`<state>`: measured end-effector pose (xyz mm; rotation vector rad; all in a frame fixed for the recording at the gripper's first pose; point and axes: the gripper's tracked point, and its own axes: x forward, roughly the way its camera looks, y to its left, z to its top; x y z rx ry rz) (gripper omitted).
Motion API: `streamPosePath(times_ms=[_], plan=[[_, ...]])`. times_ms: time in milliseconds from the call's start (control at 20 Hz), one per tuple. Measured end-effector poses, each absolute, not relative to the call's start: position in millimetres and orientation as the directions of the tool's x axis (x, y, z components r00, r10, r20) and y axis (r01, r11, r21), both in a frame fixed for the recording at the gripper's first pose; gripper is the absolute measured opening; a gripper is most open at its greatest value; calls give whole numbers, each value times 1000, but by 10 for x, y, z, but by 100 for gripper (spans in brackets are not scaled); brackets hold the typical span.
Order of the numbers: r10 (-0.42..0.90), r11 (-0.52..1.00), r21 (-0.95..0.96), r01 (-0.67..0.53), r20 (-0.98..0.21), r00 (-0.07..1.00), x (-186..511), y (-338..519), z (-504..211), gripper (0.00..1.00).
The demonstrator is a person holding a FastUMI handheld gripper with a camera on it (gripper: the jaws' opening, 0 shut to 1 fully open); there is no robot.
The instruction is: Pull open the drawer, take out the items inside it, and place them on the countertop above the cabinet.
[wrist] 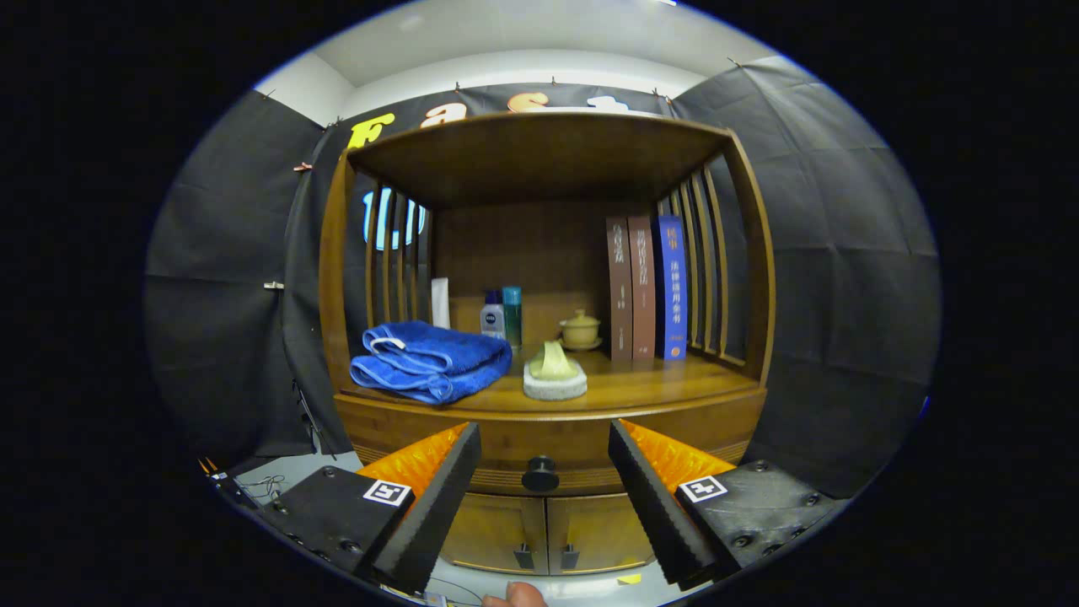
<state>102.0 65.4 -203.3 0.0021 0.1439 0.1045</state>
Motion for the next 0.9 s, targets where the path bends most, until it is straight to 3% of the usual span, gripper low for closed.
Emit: streamPosePath(times_ms=[600, 900], plan=[[75, 997, -9, -76, -79, 994, 268, 456, -486, 99], [55, 997, -56, -61, -104, 993, -61, 443, -246, 99]])
